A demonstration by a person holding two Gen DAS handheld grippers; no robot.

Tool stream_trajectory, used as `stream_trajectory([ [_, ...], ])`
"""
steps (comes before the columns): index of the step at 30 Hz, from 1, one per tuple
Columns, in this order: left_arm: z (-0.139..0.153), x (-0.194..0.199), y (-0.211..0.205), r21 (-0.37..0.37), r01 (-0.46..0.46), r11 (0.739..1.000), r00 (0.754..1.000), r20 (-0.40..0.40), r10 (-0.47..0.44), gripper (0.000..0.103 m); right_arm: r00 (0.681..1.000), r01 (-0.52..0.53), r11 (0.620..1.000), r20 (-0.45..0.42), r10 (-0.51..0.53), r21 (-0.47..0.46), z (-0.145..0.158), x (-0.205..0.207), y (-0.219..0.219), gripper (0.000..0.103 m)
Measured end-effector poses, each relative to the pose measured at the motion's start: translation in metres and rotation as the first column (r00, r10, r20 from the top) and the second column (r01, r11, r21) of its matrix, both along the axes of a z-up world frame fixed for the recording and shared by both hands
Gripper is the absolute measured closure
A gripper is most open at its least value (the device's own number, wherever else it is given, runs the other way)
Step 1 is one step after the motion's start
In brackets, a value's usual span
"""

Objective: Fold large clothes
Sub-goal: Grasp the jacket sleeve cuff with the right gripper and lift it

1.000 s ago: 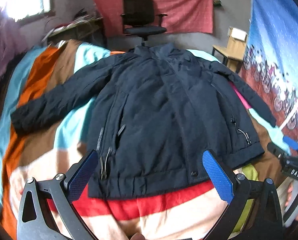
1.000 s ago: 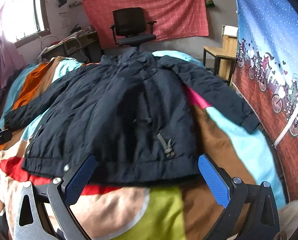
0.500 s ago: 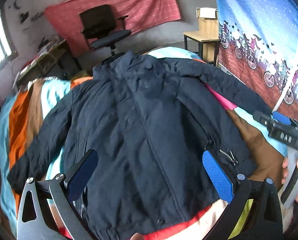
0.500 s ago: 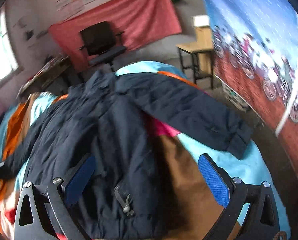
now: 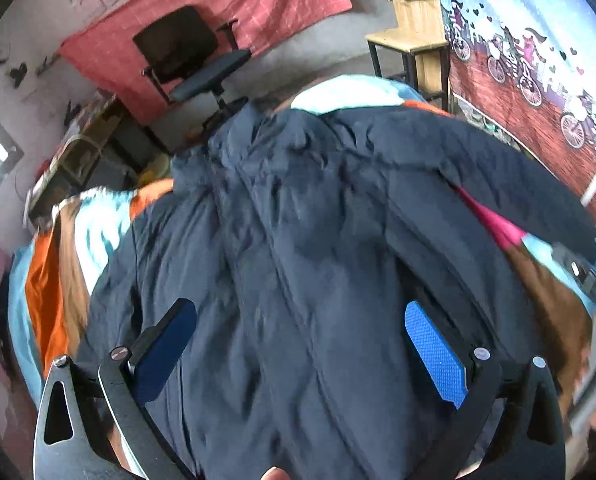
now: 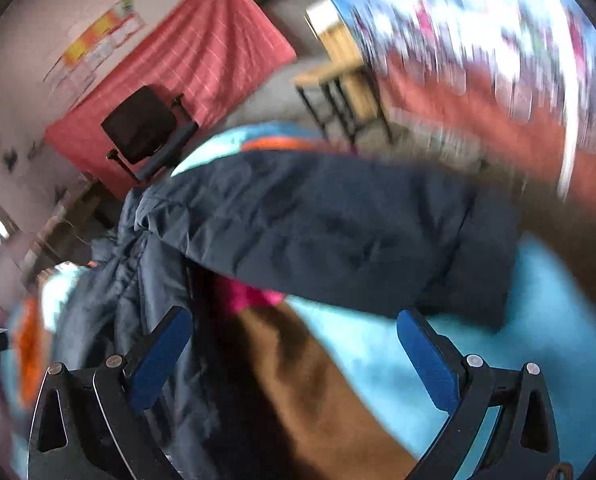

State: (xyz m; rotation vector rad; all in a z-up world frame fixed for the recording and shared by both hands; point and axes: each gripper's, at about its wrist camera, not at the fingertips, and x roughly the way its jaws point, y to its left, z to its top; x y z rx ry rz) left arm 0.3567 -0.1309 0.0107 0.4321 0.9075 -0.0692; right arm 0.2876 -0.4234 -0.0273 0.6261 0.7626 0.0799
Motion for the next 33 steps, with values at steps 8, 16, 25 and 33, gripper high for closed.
stream_trajectory([
  [8,-0.031,0.095,0.006,-0.123,-0.069,0.99,0.995,0.063,0.077,0.001,1.0,-0.023,0.984,0.019,0.02,0.178,-0.015,0.019,-0.011,0.0],
  [16,-0.056,0.167,0.017,-0.243,-0.176,0.954,0.983,0.009,0.184,0.001,0.913,0.38,0.8,-0.051,-0.404,0.464,-0.019,0.013,-0.059,0.0],
  [25,-0.097,0.211,0.011,-0.328,-0.188,0.926,0.979,-0.134,0.151,0.001,0.77,0.621,0.644,-0.191,-0.609,0.447,-0.016,0.004,-0.091,0.085],
  [33,-0.116,0.208,0.017,-0.347,-0.133,0.928,0.985,-0.15,0.085,0.001,0.841,0.488,0.846,0.143,-0.521,0.214,0.107,0.048,-0.104,0.094],
])
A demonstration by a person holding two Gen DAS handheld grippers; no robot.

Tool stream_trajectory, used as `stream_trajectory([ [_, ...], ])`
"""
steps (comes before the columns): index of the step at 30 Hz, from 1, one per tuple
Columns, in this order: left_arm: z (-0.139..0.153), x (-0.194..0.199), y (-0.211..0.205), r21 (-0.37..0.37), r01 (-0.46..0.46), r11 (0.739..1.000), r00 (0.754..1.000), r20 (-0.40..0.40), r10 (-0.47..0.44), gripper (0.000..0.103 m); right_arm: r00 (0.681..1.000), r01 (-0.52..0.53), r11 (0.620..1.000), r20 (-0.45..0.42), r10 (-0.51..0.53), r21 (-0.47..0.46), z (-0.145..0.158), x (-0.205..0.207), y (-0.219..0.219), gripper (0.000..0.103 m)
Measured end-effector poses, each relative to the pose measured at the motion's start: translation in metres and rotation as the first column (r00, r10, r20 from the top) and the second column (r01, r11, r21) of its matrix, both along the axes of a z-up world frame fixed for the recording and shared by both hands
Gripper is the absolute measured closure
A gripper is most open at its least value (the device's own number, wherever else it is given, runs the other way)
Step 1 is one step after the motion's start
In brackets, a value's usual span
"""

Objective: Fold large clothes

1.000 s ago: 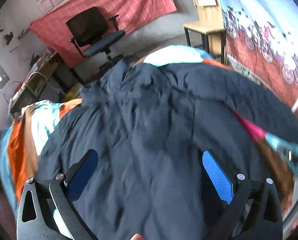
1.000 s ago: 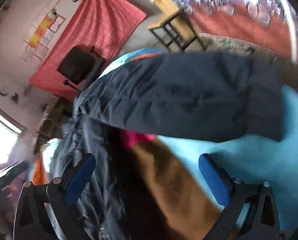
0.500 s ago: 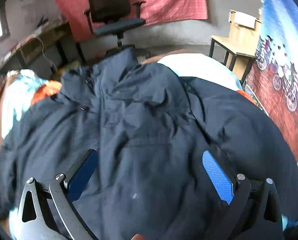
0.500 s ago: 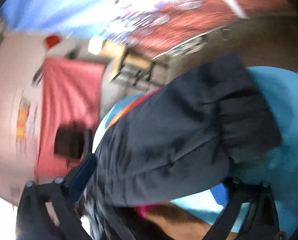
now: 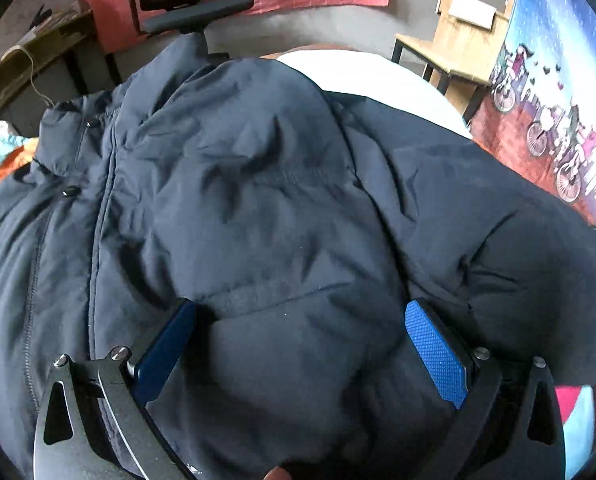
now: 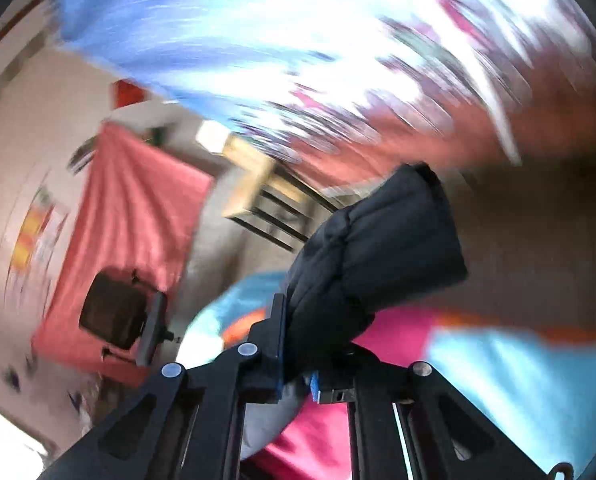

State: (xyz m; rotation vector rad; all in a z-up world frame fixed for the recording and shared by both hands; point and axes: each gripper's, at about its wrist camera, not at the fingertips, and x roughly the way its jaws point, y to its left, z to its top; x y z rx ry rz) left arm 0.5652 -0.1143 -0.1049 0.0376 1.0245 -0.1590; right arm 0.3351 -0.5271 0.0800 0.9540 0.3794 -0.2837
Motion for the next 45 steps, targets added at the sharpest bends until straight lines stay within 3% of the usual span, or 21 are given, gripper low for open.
stream_trajectory([
  [5,0.022,-0.02,0.038,-0.126,0.018,0.992,1.0,-0.007,-0.019,0.001,0.978,-0.145,0.964,0.115,0.174,-0.225,0.097,0.036,0.036,0.094],
  [8,0.041,-0.044,0.074,-0.151,0.011,0.989,1.0,0.001,-0.011,0.001,0.938,-0.231,0.905,0.167,0.305,-0.358,0.148,0.047,0.088,0.094],
  [11,0.061,-0.072,0.117,-0.117,-0.026,0.993,0.999,0.022,0.029,0.001,0.881,-0.313,0.84,0.194,0.431,-0.443,0.177,0.057,0.149,0.094],
  [15,0.086,-0.107,0.182,-0.076,-0.119,0.99,0.992,0.036,0.122,0.001,0.795,-0.405,0.737,0.189,0.576,-0.542,0.189,0.059,0.243,0.094],
  [20,0.111,-0.145,0.247,-0.066,-0.254,0.965,0.963,0.07,0.259,0.001,0.675,-0.529,0.586,0.113,0.729,-0.614,0.17,0.058,0.358,0.094],
  [25,0.118,-0.176,0.301,-0.058,-0.366,0.929,0.928,0.055,0.369,0.001,0.54,-0.65,0.397,-0.028,0.841,-0.648,0.128,0.054,0.46,0.094],
  [31,0.118,-0.207,0.351,-0.046,-0.464,0.884,0.882,0.066,0.466,0.001,0.417,-0.764,0.211,-0.216,0.883,-0.61,0.056,0.05,0.543,0.094],
  [36,0.113,-0.219,0.377,-0.068,-0.521,0.851,0.85,0.057,0.524,0.001,0.345,-0.841,0.101,-0.383,0.857,-0.531,-0.005,0.049,0.576,0.089],
  [38,0.107,-0.218,0.38,-0.065,-0.542,0.838,0.838,0.035,0.544,0.001,0.309,-0.877,0.069,-0.449,0.839,-0.475,-0.028,0.052,0.581,0.082],
  [39,0.103,-0.214,0.381,-0.072,-0.551,0.831,0.832,0.018,0.554,0.001,0.273,-0.901,0.05,-0.473,0.838,-0.431,-0.04,0.054,0.582,0.081],
  [43,0.093,-0.211,0.384,-0.122,-0.577,0.808,0.815,-0.021,0.579,0.001,0.215,-0.933,0.029,-0.492,0.844,-0.358,-0.057,0.043,0.57,0.072],
  [45,0.092,-0.21,0.381,-0.153,-0.576,0.803,0.814,-0.022,0.58,0.001,0.158,-0.944,-0.014,-0.488,0.858,-0.33,-0.055,0.03,0.561,0.036],
])
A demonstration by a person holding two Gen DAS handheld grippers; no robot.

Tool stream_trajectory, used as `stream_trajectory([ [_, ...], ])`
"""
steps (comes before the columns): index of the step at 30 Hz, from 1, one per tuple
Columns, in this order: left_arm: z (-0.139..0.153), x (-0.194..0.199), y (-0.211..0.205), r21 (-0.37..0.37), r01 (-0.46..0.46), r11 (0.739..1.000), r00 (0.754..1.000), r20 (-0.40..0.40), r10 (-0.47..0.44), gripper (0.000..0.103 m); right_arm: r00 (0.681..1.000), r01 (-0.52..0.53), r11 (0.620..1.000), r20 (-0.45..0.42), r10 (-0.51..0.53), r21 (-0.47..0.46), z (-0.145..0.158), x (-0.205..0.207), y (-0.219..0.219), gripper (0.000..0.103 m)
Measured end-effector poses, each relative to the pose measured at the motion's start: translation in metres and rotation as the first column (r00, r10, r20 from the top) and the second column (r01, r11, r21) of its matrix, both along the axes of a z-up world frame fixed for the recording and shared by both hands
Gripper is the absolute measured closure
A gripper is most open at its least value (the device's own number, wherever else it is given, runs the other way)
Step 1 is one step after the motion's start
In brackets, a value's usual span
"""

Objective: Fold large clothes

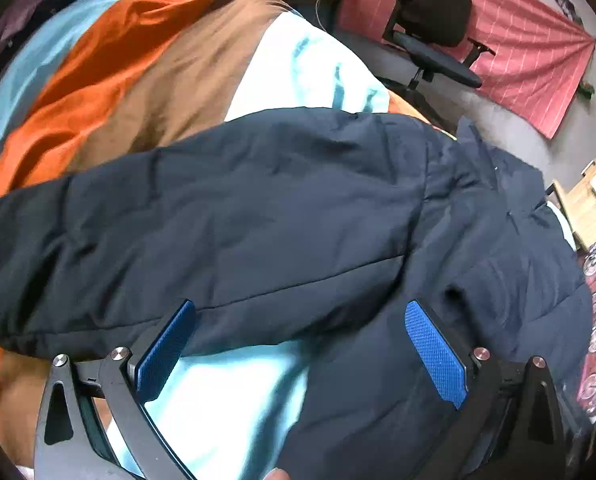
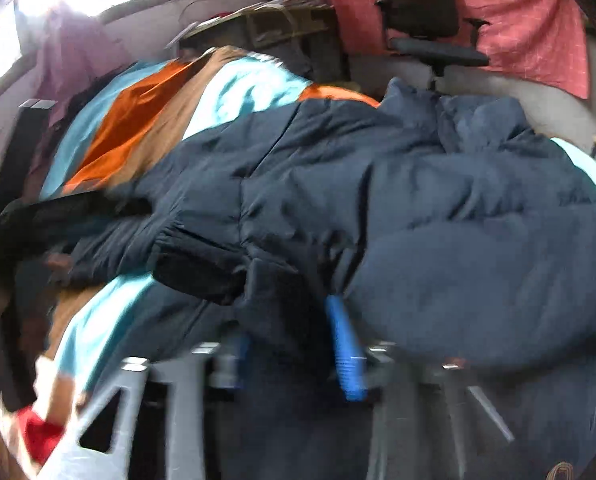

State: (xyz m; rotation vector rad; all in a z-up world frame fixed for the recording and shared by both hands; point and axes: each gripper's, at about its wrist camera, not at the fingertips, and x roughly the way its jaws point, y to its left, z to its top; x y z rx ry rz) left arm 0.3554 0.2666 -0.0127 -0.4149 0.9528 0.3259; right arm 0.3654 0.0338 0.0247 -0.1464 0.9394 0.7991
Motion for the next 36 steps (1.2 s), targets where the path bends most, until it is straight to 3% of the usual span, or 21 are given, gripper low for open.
stream_trajectory([
  [1,0.001,0.0,-0.001,-0.009,0.0,1.0,1.0,0.013,0.0,0.001,0.999,-0.032,0.999,-0.024,0.033,0.022,0.0,-0.005,-0.006,0.004],
  [2,0.002,0.0,-0.004,-0.018,0.001,1.0,1.0,0.029,0.0,0.001,0.998,-0.049,0.998,-0.028,0.05,0.041,0.003,-0.013,-0.011,0.0],
  [5,0.006,0.0,-0.011,-0.051,0.016,0.999,0.996,0.085,-0.012,0.001,0.996,-0.085,0.996,-0.01,0.085,0.041,0.018,-0.026,-0.031,0.0],
  [8,0.008,0.001,-0.026,-0.066,0.081,0.995,0.99,0.124,-0.072,0.001,0.994,-0.061,0.997,0.091,0.057,0.04,0.035,-0.031,-0.064,0.0],
  [10,0.006,0.005,-0.039,-0.057,0.133,0.989,0.985,0.118,-0.126,0.001,0.971,0.034,0.999,0.235,-0.038,0.022,0.053,-0.019,-0.092,0.0],
  [12,0.002,0.008,-0.053,-0.037,0.177,0.983,0.979,0.104,-0.173,0.001,0.942,0.155,0.988,0.3,-0.153,0.015,0.061,0.006,-0.114,0.0],
  [15,-0.006,0.011,-0.072,0.03,0.206,0.978,0.977,0.054,-0.208,0.001,0.909,0.329,0.943,0.254,-0.33,0.049,0.057,0.067,-0.15,0.0],
  [16,-0.011,0.012,-0.074,0.049,0.211,0.976,0.977,0.03,-0.213,0.001,0.901,0.377,0.925,0.212,-0.379,0.051,0.052,0.085,-0.16,0.001],
  [17,-0.017,0.014,-0.078,0.07,0.216,0.974,0.976,-0.006,-0.217,0.001,0.886,0.437,0.897,0.139,-0.443,0.072,0.044,0.112,-0.175,0.013],
  [20,-0.033,0.017,-0.079,0.052,0.209,0.977,0.977,-0.05,-0.206,0.001,0.858,0.508,0.859,0.047,-0.511,0.06,0.025,0.149,-0.194,0.042],
  [24,-0.048,0.019,-0.073,-0.006,0.177,0.984,0.983,-0.056,-0.177,0.001,0.874,0.485,0.874,0.058,-0.483,-0.021,0.002,0.173,-0.193,0.044],
  [27,-0.056,0.017,-0.074,0.013,0.179,0.984,0.983,-0.047,-0.178,0.001,0.89,0.455,0.888,0.055,-0.452,-0.066,-0.021,0.173,-0.188,0.043],
  [32,-0.069,0.015,-0.077,0.031,0.17,0.985,0.985,-0.038,-0.169,0.001,0.877,0.468,0.877,0.178,-0.446,-0.11,-0.039,0.156,-0.173,0.042],
  [36,-0.074,0.013,-0.078,0.04,0.166,0.985,0.986,-0.017,-0.166,0.001,0.876,0.469,0.873,0.197,-0.44,-0.136,-0.047,0.158,-0.17,0.042],
])
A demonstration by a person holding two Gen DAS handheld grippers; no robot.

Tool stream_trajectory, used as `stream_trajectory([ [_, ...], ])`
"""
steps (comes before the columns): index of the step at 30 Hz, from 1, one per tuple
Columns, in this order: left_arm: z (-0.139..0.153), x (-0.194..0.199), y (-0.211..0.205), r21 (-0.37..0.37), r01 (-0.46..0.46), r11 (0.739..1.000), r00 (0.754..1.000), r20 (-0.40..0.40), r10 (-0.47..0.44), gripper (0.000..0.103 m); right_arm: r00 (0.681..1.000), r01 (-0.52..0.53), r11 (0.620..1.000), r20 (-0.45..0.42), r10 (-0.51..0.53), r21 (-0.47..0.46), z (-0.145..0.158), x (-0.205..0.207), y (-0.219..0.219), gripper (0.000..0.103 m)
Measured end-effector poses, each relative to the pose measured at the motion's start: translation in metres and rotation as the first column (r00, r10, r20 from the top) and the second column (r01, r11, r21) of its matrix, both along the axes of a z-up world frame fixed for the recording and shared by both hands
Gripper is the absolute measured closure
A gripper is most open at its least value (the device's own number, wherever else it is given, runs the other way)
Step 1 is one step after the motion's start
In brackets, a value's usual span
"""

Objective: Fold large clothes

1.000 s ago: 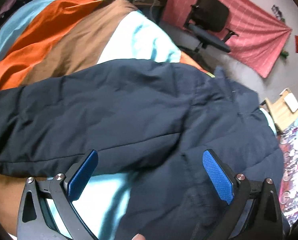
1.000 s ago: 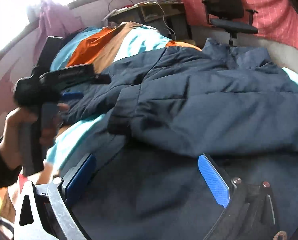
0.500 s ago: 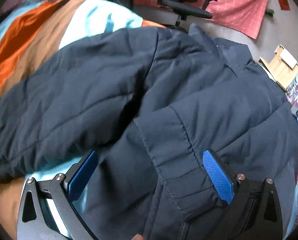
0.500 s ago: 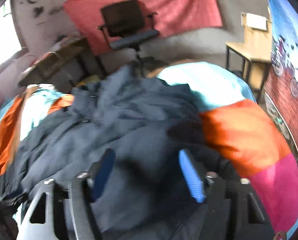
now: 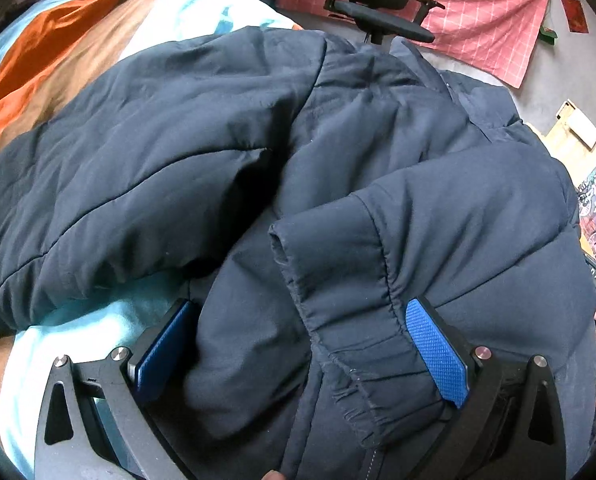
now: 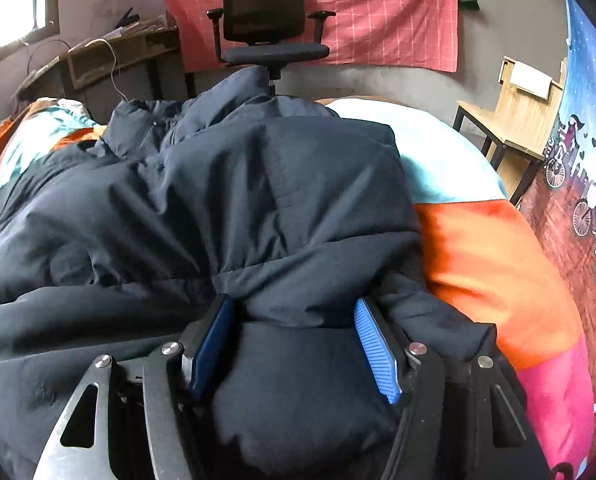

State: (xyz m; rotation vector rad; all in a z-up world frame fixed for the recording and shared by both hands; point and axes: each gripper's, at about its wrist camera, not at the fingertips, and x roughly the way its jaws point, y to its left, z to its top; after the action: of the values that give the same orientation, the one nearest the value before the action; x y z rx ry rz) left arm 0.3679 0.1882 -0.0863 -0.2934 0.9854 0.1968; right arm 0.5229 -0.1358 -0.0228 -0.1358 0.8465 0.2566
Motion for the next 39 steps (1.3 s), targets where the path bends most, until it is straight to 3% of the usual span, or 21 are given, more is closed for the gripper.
stream_trajectory([
  [6,0.019,-0.027,0.022,-0.055,-0.082,0.995,0.995,0.046,0.085,0.001,1.0,0.022,0.999,0.02,-0.022,-0.027,0.012,-0.007,-0.002,0.037],
  [10,0.032,-0.063,0.049,-0.062,-0.15,0.987,0.984,0.088,0.156,0.001,0.993,-0.025,0.99,0.121,0.008,0.137,0.056,-0.043,0.009,0.004],
  [13,0.041,-0.09,0.08,-0.098,-0.249,0.964,0.959,0.113,0.259,0.001,0.984,-0.126,0.977,0.147,0.101,0.175,0.077,-0.067,0.048,0.003],
  [15,0.045,-0.109,0.105,-0.138,-0.333,0.933,0.93,0.118,0.349,0.001,0.975,-0.199,0.964,0.138,0.176,0.178,0.083,-0.079,0.08,0.003],
  [18,0.05,-0.143,0.146,-0.167,-0.466,0.869,0.865,0.123,0.487,0.001,0.947,-0.315,0.934,0.125,0.297,0.17,0.083,-0.099,0.134,0.003],
  [21,0.053,-0.165,0.174,-0.177,-0.535,0.826,0.818,0.136,0.559,0.001,0.913,-0.403,0.909,0.119,0.39,0.111,0.075,-0.119,0.188,0.003],
  [24,0.057,-0.188,0.207,-0.217,-0.601,0.769,0.758,0.151,0.635,0.001,0.886,-0.448,0.894,0.132,0.445,-0.002,0.061,-0.134,0.23,0.003],
  [27,0.057,-0.209,0.241,-0.238,-0.676,0.697,0.679,0.166,0.715,0.001,0.879,-0.456,0.889,0.133,0.457,-0.046,0.049,-0.142,0.248,0.003],
  [28,0.057,-0.211,0.248,-0.241,-0.69,0.683,0.663,0.168,0.729,0.001,0.88,-0.451,0.89,0.134,0.455,-0.064,0.045,-0.142,0.251,0.003],
  [36,0.029,-0.224,0.283,-0.345,-0.719,0.603,0.599,0.13,0.79,0.001,0.909,-0.389,0.908,0.094,0.405,-0.153,0.005,-0.129,0.26,0.003],
  [39,0.027,-0.223,0.284,-0.359,-0.716,0.599,0.59,0.147,0.794,0.001,0.902,-0.385,0.901,0.126,0.413,-0.201,-0.006,-0.133,0.265,0.0],
])
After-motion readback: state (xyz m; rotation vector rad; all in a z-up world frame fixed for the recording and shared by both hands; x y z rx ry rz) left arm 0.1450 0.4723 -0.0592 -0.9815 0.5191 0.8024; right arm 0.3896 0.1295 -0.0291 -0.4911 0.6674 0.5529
